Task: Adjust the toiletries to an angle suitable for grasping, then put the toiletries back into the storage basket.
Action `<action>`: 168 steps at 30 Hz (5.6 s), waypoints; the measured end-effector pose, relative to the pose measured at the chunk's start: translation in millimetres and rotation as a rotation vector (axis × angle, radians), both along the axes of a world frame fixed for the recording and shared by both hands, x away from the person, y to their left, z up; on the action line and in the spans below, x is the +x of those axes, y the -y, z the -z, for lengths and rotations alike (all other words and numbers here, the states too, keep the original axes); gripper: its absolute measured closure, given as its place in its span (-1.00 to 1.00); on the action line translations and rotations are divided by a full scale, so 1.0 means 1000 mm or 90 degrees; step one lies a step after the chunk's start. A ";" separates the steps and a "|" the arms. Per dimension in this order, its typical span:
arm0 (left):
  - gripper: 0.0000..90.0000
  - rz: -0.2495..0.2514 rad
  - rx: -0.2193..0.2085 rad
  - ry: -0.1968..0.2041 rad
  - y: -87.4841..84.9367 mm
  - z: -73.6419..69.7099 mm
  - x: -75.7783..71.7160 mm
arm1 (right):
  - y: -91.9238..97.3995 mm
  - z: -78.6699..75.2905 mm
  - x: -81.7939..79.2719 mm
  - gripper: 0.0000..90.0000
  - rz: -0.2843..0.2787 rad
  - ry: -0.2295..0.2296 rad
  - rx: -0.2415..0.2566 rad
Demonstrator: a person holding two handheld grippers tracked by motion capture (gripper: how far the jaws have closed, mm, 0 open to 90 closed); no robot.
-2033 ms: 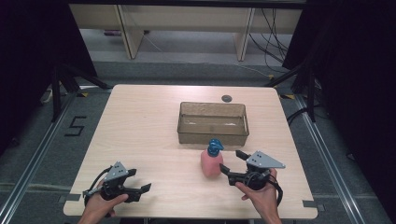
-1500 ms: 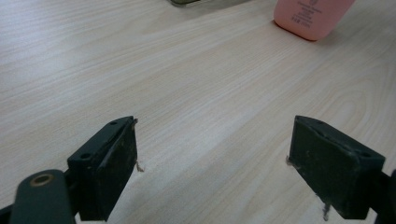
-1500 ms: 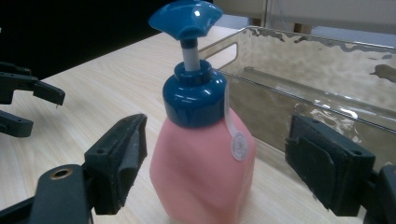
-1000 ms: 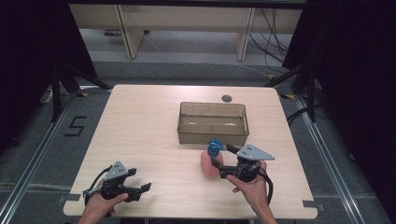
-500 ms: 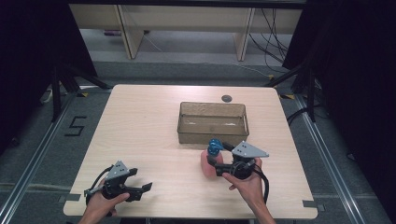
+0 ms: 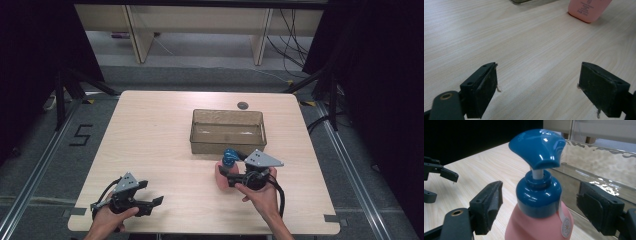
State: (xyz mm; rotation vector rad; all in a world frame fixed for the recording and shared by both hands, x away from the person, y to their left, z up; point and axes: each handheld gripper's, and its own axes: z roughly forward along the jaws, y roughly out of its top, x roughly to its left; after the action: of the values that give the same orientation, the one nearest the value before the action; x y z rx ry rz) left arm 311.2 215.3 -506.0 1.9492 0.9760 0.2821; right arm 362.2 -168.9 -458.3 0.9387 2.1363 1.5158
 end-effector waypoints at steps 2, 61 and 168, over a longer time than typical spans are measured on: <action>-0.67 -0.001 -0.003 0.000 0.000 0.000 0.000 | 0.000 0.001 0.002 -0.52 0.008 0.015 -0.003; -0.67 0.000 -0.005 0.002 -0.001 -0.001 -0.002 | -0.003 -0.051 0.015 0.19 0.032 0.044 -0.012; -0.67 0.000 -0.021 0.005 -0.002 -0.001 -0.002 | 0.060 -0.036 0.126 0.19 0.185 0.004 -0.028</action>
State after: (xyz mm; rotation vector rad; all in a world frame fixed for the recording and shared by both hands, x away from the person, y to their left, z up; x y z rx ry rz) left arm 308.8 217.0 -504.9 1.9175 0.9702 0.2713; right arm 488.0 -228.6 -422.6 1.1680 1.9209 1.3209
